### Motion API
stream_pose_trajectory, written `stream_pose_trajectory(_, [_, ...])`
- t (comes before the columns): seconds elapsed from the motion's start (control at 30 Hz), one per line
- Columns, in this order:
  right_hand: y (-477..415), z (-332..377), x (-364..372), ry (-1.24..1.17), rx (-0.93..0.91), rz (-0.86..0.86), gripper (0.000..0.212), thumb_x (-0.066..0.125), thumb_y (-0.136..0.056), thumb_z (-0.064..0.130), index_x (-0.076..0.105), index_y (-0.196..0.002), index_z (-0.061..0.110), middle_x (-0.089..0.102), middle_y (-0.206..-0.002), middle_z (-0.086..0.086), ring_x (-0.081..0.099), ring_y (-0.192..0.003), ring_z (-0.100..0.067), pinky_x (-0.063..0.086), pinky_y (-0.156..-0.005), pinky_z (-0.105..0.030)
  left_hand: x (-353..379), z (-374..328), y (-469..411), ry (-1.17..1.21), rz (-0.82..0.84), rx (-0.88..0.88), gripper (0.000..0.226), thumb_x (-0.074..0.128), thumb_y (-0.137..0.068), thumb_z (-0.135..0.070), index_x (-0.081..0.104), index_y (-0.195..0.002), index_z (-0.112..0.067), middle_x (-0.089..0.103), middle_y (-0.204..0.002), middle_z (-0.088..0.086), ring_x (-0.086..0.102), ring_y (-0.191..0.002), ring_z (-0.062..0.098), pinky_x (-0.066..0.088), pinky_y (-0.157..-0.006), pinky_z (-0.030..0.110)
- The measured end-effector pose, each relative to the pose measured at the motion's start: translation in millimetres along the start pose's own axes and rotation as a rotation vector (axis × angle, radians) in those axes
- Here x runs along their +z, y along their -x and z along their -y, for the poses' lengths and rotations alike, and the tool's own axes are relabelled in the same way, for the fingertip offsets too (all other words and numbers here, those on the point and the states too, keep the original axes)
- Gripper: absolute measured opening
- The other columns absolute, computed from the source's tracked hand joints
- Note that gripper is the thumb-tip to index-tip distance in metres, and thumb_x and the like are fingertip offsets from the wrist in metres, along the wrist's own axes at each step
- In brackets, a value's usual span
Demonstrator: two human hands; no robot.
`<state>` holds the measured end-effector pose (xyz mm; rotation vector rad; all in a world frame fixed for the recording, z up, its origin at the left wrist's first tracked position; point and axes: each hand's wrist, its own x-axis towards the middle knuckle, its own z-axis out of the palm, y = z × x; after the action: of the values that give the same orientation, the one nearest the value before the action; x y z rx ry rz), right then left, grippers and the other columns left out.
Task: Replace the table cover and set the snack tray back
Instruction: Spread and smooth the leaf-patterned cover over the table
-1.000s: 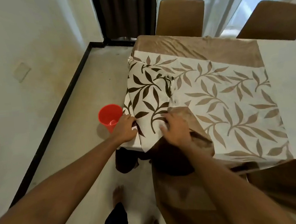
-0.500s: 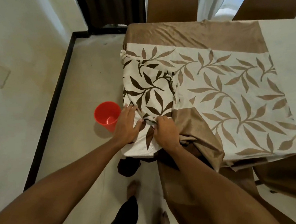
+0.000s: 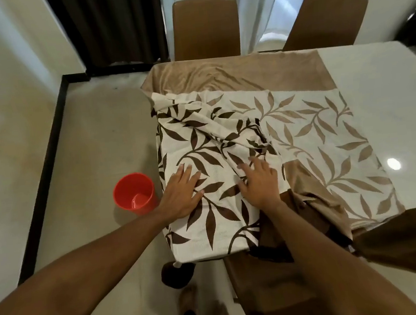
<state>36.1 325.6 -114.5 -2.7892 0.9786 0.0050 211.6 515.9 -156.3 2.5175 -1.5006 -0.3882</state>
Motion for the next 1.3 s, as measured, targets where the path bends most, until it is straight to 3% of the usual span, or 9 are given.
stream_pose_trajectory(0.1, [-5, 5, 23, 0.006, 0.040, 0.077, 0.042, 0.045, -0.101, 0.040, 0.048, -0.142, 0.033, 0.028, -0.164, -0.007, 0.020, -0.152, -0.030, 0.022, -0.118, -0.059, -5, -1, -21, 0.023, 0.023, 0.022, 0.065, 0.034, -0.101, -0.055, 0.021, -0.159, -0.027, 0.009, -0.168, 0.009, 0.000, -0.155, 0.029, 0.012, -0.124, 0.051])
stream_pose_trajectory(0.27, [-47, -51, 0, 0.089, 0.402, 0.087, 0.049, 0.038, -0.101, 0.041, 0.049, -0.147, 0.025, 0.025, -0.164, -0.010, 0.018, -0.151, -0.035, 0.012, -0.122, -0.060, -14, 4, -57, -0.005, 0.081, 0.009, 0.066, 0.035, -0.100, -0.055, 0.023, -0.158, -0.026, 0.014, -0.167, 0.008, 0.005, -0.154, 0.030, 0.014, -0.122, 0.053])
stream_pose_trajectory(0.37, [-78, -73, -21, -0.007, 0.550, -0.014, 0.049, 0.048, -0.097, 0.041, 0.055, -0.139, 0.016, 0.033, -0.156, -0.015, 0.027, -0.145, -0.038, 0.025, -0.118, -0.058, -25, 8, -75, -0.043, 0.043, -0.065, 0.068, 0.027, -0.095, -0.060, 0.035, -0.151, -0.023, 0.032, -0.158, 0.006, 0.027, -0.147, 0.029, 0.029, -0.115, 0.051])
stream_pose_trajectory(0.57, [-107, -20, -9, -0.005, 0.013, -0.228, 0.032, 0.068, -0.089, 0.034, 0.065, -0.118, 0.021, 0.055, -0.126, -0.009, 0.053, -0.114, -0.031, 0.045, -0.095, -0.051, -42, 15, -115, -0.077, -0.034, -0.119, 0.046, 0.043, -0.099, -0.053, 0.052, -0.131, -0.021, 0.050, -0.126, 0.004, 0.047, -0.118, 0.026, 0.039, -0.095, 0.046])
stream_pose_trajectory(0.87, [-218, 29, 29, 0.062, -0.331, -0.055, 0.033, 0.052, -0.096, 0.042, 0.068, -0.124, 0.036, 0.028, -0.166, -0.009, 0.022, -0.153, -0.032, 0.014, -0.120, -0.063, -52, 58, -188, -0.102, -0.121, -0.020, 0.044, 0.041, -0.096, -0.052, 0.056, -0.127, -0.024, 0.053, -0.132, -0.002, 0.048, -0.119, 0.025, 0.039, -0.091, 0.046])
stream_pose_trajectory(1.07, [-336, -21, -18, 0.010, 0.388, -0.123, 0.039, 0.052, -0.095, 0.030, 0.058, -0.133, 0.020, 0.025, -0.164, -0.015, 0.019, -0.152, -0.037, 0.019, -0.119, -0.063, -60, 110, -266, -0.102, -0.195, 0.100, 0.032, 0.048, -0.096, -0.048, 0.059, -0.113, -0.023, 0.054, -0.116, -0.001, 0.049, -0.102, 0.024, 0.040, -0.081, 0.043])
stream_pose_trajectory(1.13, [-352, -28, -30, 0.011, 0.443, -0.226, 0.037, 0.057, -0.092, 0.030, 0.062, -0.127, 0.019, 0.033, -0.159, -0.018, 0.029, -0.146, -0.039, 0.028, -0.114, -0.062, -67, 127, -292, -0.078, -0.193, 0.103, 0.033, 0.050, -0.096, -0.048, 0.058, -0.117, -0.024, 0.053, -0.122, -0.001, 0.048, -0.108, 0.025, 0.040, -0.084, 0.044])
stream_pose_trajectory(1.2, [-359, -19, -27, 0.057, 0.265, -0.354, 0.033, 0.063, -0.089, 0.031, 0.067, -0.119, 0.019, 0.044, -0.150, -0.019, 0.040, -0.137, -0.040, 0.036, -0.108, -0.058, -74, 141, -316, -0.083, -0.183, 0.104, 0.036, 0.047, -0.098, -0.048, 0.055, -0.124, -0.024, 0.050, -0.130, 0.000, 0.046, -0.114, 0.025, 0.038, -0.087, 0.044])
stream_pose_trajectory(1.3, [-372, 21, -6, 0.079, -0.187, -0.267, 0.032, 0.069, -0.084, 0.037, 0.071, -0.114, 0.029, 0.045, -0.152, -0.016, 0.036, -0.141, -0.036, 0.032, -0.111, -0.057, -81, 152, -351, -0.117, -0.177, 0.126, 0.043, 0.046, -0.099, -0.049, 0.054, -0.133, -0.023, 0.050, -0.139, 0.002, 0.044, -0.121, 0.025, 0.035, -0.088, 0.045])
